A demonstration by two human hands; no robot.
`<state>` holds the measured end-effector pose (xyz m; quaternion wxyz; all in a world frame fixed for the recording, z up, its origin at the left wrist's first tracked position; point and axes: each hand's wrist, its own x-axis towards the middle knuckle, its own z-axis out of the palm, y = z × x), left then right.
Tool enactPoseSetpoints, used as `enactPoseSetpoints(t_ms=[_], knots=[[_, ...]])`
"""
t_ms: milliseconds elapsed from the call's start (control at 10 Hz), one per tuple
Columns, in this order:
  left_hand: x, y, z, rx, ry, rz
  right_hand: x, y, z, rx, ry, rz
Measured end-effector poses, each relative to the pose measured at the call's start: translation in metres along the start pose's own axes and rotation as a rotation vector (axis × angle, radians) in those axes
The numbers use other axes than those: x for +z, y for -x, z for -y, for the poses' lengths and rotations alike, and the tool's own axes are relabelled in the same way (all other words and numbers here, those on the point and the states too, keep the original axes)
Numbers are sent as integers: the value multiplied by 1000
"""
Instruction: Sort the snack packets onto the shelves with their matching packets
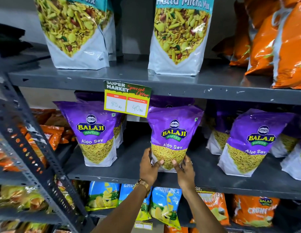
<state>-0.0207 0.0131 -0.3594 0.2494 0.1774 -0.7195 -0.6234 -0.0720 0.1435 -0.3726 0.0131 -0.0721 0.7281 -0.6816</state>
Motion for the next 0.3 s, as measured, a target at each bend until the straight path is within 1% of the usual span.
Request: enactPoseSetpoints(t_ms=[200,300], knots=[[-1,-3,-4,25,-16,-3,-1,-9,0,14,71,55],[-3,-2,-12,24,-8,9,-1,-10,9,-12,51,79]])
